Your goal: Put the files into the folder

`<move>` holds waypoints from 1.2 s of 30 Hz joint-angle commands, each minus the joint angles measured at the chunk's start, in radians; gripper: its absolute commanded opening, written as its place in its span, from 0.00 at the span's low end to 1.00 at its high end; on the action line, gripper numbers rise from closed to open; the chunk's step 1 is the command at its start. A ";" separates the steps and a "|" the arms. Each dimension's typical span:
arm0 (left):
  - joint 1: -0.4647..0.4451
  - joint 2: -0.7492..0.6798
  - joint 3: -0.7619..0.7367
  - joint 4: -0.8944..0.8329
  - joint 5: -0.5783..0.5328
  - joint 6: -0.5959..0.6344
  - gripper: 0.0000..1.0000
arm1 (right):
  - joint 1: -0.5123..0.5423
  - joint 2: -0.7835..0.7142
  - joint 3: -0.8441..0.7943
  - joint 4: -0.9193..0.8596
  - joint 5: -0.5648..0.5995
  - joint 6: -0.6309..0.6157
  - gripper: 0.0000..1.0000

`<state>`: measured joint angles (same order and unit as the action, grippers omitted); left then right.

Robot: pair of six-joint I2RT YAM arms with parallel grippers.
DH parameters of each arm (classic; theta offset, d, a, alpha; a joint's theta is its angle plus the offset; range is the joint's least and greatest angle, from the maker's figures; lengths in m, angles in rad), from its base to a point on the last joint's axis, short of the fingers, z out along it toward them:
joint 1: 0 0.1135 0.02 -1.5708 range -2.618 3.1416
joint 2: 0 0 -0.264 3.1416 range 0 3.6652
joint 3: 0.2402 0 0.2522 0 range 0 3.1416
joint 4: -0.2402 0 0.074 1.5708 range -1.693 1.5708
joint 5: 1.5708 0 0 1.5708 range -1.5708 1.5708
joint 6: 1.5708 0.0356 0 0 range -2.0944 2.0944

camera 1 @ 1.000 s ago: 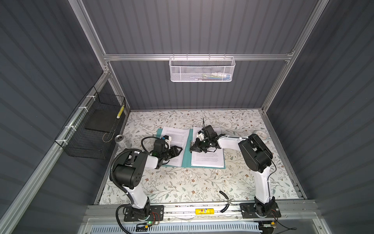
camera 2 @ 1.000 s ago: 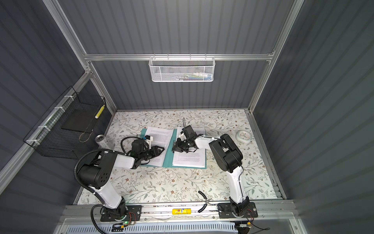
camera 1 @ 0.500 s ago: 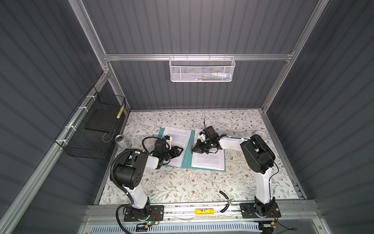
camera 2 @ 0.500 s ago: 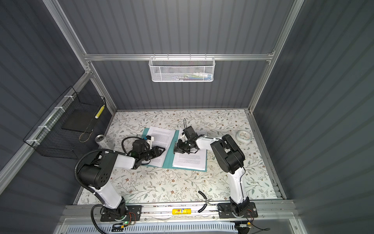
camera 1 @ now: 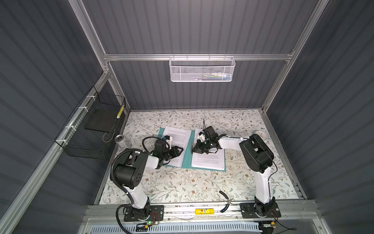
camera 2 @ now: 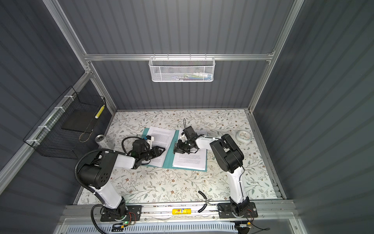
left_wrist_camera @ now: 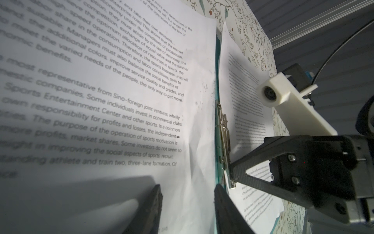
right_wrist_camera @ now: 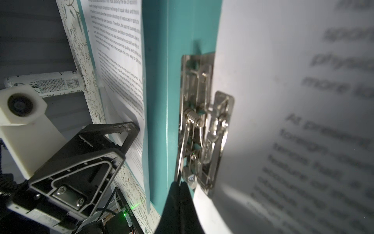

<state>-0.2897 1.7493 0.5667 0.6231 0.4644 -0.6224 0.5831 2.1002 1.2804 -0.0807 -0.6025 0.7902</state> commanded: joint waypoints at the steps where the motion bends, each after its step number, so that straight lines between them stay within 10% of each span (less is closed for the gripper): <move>1: 0.001 0.055 -0.018 -0.153 -0.038 0.007 0.45 | -0.029 0.083 -0.058 -0.157 0.188 -0.031 0.00; 20: 0.001 0.107 -0.016 -0.129 -0.021 0.003 0.44 | 0.008 0.177 0.087 -0.230 0.186 -0.051 0.00; 36: 0.010 0.123 -0.019 -0.124 -0.030 0.000 0.44 | 0.018 0.099 0.028 0.146 -0.080 0.173 0.00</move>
<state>-0.2802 1.8164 0.5880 0.7128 0.4713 -0.6220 0.5770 2.1845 1.3251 0.0792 -0.6811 0.9306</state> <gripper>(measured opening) 0.437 0.047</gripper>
